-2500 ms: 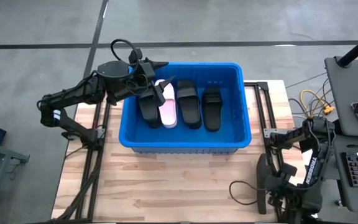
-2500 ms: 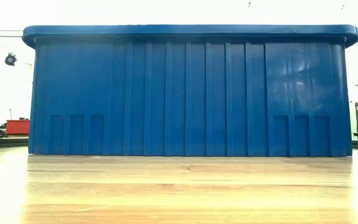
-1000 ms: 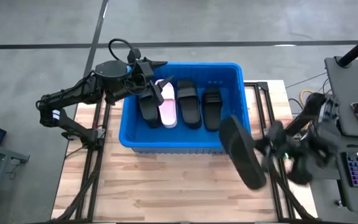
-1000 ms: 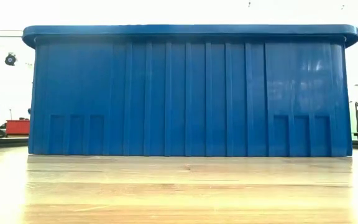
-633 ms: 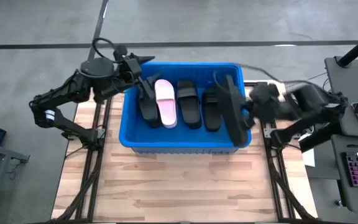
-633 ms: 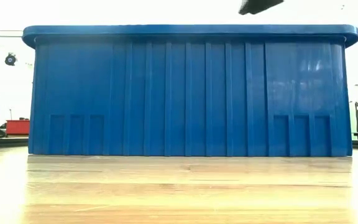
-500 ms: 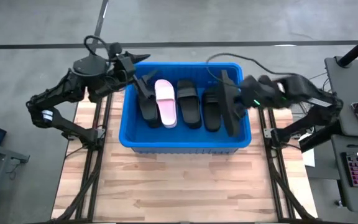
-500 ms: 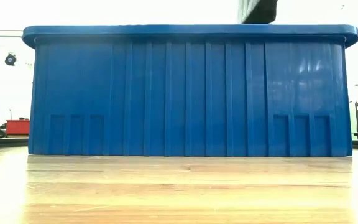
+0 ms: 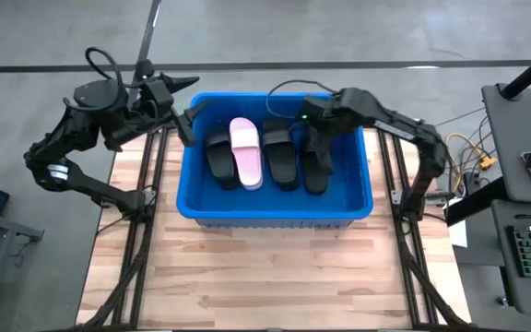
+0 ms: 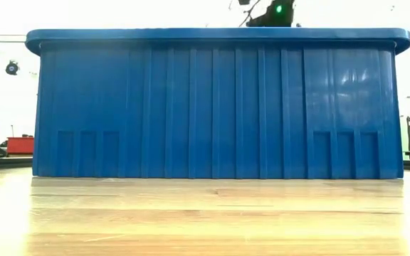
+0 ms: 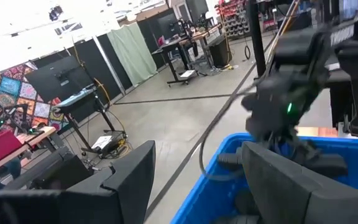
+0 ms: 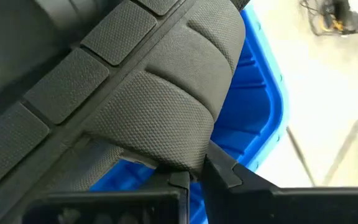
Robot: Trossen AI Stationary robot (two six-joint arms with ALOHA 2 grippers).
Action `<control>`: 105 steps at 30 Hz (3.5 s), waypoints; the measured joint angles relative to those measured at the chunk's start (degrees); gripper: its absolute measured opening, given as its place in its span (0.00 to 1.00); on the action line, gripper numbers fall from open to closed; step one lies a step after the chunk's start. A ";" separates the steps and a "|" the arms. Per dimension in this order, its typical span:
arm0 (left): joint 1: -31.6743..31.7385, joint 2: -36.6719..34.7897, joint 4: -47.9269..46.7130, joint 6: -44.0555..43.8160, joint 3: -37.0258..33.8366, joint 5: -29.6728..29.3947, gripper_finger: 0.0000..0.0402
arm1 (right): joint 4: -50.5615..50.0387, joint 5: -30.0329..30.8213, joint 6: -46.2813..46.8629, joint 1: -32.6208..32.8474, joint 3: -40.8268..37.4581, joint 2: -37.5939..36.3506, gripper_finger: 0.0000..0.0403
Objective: Pick and place slides into bin
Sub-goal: Put the black slide into the bin, then return to Home Position
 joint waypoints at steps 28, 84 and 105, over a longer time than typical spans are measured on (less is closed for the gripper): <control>0.00 -1.46 -0.49 2.03 -0.13 -0.09 0.56 | 0.39 5.98 -1.29 -2.91 -15.84 5.93 0.02; 0.00 0.91 -2.82 1.44 -0.20 -0.05 0.56 | 22.49 -29.68 -9.50 4.50 17.14 8.87 0.56; 0.00 3.20 2.62 -7.67 -0.17 3.58 0.56 | 91.60 -42.99 -10.07 14.51 -34.69 -24.14 0.21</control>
